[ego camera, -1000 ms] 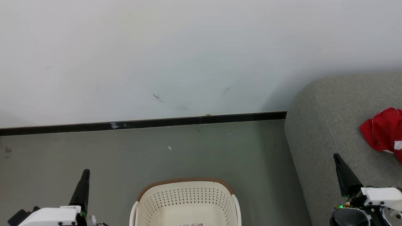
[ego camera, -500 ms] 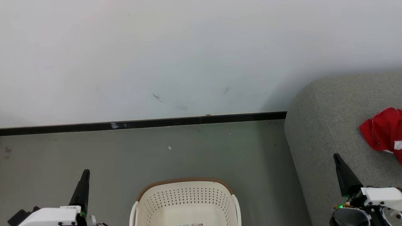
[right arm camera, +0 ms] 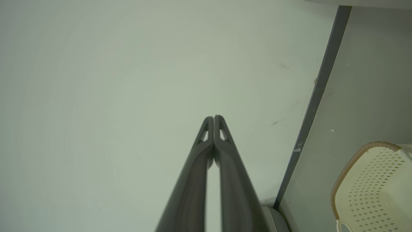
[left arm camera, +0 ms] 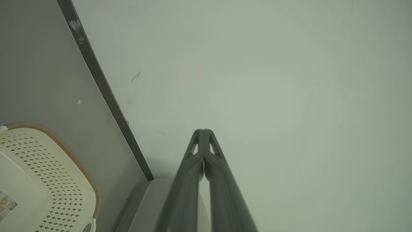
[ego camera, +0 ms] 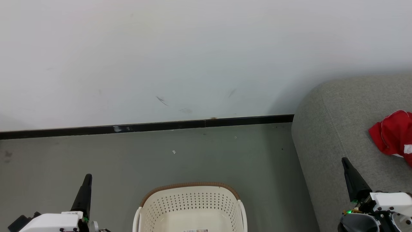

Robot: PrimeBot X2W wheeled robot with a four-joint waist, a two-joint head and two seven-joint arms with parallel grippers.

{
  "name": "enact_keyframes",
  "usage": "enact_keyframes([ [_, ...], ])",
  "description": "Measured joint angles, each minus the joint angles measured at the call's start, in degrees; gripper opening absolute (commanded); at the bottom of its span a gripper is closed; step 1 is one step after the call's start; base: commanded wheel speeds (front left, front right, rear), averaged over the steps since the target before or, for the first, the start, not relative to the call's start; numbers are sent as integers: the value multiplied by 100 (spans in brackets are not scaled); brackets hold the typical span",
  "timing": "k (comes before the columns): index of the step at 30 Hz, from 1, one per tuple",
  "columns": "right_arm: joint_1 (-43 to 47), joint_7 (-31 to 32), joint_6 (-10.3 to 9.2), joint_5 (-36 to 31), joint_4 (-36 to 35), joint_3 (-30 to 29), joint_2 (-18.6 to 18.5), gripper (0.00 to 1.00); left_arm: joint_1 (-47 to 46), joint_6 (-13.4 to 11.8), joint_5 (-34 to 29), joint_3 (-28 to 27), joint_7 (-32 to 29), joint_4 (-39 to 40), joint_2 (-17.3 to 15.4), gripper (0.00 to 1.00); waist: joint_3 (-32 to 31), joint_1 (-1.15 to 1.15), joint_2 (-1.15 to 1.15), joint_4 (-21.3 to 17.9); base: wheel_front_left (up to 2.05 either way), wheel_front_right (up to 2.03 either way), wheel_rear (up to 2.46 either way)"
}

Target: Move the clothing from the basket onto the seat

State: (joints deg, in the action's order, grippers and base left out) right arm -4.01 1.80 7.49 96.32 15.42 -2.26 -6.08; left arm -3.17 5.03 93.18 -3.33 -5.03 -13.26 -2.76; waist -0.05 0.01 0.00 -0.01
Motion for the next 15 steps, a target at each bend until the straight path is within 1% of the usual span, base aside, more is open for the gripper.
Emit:
enact_keyframes([
  [15,0,0,0,1,0,2,-1,0,0,1,0,-1,-1,-5,1,0,0,0,0,0,0,0,0],
])
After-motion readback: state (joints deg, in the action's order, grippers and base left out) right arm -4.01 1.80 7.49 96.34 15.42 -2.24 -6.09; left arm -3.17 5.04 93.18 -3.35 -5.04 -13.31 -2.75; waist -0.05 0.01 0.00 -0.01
